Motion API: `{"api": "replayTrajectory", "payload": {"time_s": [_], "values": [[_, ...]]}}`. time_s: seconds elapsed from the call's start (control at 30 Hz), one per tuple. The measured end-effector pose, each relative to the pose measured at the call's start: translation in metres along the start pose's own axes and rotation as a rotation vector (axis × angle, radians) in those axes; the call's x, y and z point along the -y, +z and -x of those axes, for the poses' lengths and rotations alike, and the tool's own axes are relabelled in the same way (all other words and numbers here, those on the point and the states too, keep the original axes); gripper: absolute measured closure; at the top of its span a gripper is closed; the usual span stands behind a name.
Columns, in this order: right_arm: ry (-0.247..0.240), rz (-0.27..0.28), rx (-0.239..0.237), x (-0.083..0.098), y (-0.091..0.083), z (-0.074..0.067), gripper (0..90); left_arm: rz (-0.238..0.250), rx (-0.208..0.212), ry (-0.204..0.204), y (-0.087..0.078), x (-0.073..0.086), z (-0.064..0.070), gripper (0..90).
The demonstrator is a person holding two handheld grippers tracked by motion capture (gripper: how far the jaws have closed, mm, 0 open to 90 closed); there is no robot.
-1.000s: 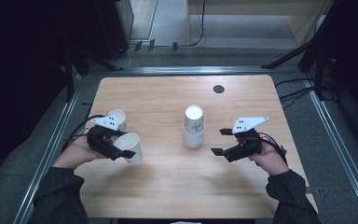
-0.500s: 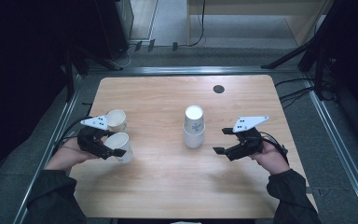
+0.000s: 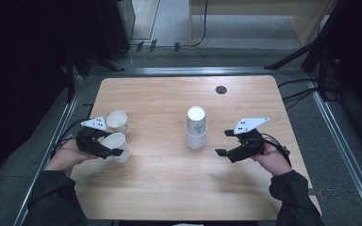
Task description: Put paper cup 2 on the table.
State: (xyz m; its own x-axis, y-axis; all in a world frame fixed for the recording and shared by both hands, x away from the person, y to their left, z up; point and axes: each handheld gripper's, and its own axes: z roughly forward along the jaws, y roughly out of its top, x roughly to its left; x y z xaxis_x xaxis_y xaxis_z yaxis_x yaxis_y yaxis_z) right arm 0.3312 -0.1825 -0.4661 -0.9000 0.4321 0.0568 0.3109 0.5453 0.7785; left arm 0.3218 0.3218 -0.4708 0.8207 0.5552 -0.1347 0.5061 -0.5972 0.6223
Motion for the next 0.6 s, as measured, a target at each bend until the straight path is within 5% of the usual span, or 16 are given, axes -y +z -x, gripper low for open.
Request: {"api": "replayTrajectory", "payload": {"time_s": [0.2, 0.6], "values": [[-0.003, -0.013, 0.003, 0.0, 0.001, -0.001, 20.1, -0.033, -0.051, -0.007, 0.006, 0.001, -0.004, 23.3], [-0.007, -0.018, 0.006, 0.002, 0.001, -0.001, 20.0, -0.078, -0.085, 0.003, 0.015, 0.002, -0.005, 21.2]]}}
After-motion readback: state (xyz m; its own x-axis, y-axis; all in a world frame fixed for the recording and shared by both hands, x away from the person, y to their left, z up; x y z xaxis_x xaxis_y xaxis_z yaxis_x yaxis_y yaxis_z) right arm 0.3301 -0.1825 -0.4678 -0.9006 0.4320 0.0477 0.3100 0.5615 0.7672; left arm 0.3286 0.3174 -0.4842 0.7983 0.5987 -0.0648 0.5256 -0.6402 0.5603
